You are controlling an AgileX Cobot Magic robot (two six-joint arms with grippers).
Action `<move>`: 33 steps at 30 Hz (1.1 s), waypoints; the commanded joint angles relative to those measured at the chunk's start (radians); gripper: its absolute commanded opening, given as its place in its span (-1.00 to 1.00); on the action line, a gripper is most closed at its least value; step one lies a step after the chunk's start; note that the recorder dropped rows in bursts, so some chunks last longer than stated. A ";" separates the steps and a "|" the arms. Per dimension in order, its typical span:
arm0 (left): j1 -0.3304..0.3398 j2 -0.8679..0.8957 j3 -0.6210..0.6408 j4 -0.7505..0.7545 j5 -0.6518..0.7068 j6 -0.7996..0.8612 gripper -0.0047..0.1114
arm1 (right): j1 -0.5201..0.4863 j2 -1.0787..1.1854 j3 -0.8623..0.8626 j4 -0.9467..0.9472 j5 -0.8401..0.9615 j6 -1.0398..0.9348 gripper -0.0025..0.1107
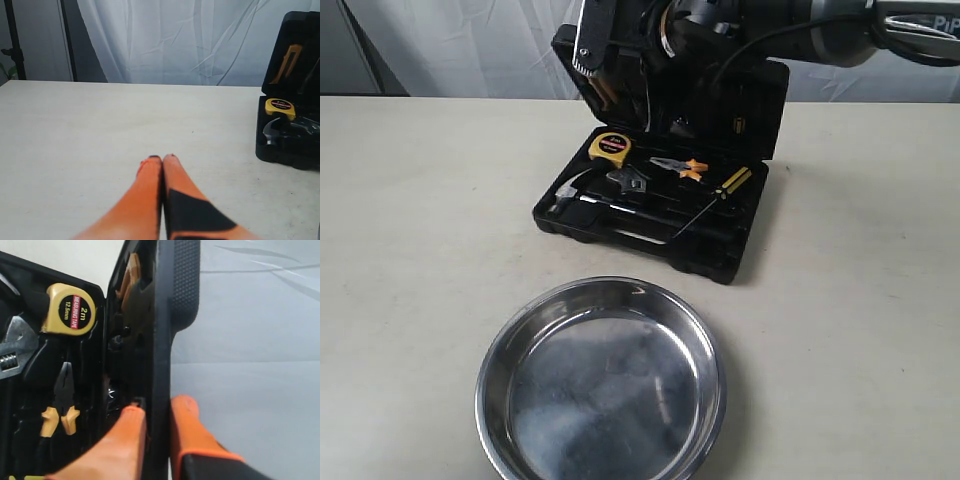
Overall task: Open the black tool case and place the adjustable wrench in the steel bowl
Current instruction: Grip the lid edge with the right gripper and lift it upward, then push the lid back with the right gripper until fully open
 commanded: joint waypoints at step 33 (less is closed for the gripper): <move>0.001 -0.004 0.005 -0.004 -0.011 0.000 -0.91 | -0.122 -0.015 -0.006 0.112 -0.174 -0.183 -0.97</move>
